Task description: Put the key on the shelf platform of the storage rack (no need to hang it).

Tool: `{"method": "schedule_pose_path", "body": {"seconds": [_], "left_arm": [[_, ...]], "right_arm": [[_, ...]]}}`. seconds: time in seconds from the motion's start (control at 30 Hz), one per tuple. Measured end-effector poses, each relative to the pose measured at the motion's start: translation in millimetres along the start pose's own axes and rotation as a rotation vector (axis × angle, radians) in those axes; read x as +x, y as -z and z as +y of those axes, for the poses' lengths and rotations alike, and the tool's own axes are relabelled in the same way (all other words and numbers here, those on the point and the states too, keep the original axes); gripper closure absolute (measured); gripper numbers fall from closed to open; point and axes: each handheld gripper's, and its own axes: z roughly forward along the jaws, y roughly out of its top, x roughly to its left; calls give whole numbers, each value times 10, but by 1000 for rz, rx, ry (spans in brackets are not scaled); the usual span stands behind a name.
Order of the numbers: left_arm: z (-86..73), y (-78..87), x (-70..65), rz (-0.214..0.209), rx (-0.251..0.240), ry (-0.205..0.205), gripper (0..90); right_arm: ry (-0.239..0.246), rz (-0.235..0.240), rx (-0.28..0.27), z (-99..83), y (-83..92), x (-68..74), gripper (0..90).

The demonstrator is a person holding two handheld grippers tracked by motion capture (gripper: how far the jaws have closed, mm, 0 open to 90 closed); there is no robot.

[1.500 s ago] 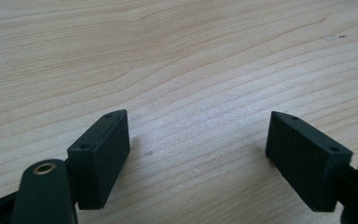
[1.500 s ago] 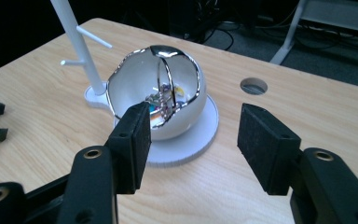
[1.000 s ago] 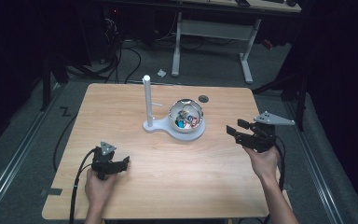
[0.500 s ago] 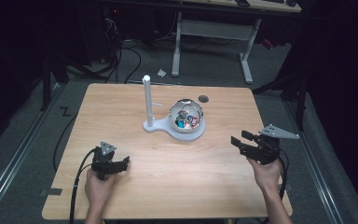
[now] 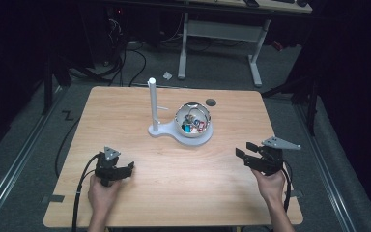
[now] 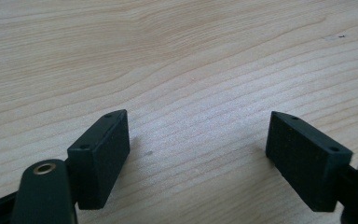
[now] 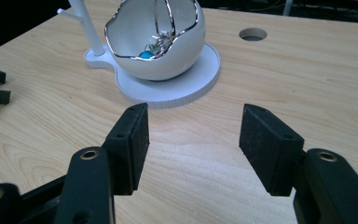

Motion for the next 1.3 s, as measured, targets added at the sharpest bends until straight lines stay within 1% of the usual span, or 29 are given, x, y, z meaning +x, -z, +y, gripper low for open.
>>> {"method": "schedule_pose_path", "body": {"seconds": [0.1,0.2,0.37,0.53,0.93,1.1,1.2,1.3], "left_arm": [[0,0,0,1,0,0,220],[0,0,0,1,0,0,220],[0,-1,0,1,-1,0,221],[0,-1,0,1,-1,0,220],[0,-1,-1,1,0,0,220],[0,-1,-1,2,-1,0,221],[0,-1,-1,1,-1,0,221],[0,-1,-1,1,-1,0,221]], "right_arm": [[2,-4,6,-53,-32,-3,431],[-8,-8,13,-96,-56,-3,432],[-3,-17,22,-150,-92,-7,432],[-9,-24,30,-201,-137,-5,432],[-1,-33,60,-309,-287,-21,436],[-19,-40,79,-362,-363,-45,438],[-19,-48,84,-381,-408,-70,442],[-37,-52,90,-398,-446,-86,445]]}}
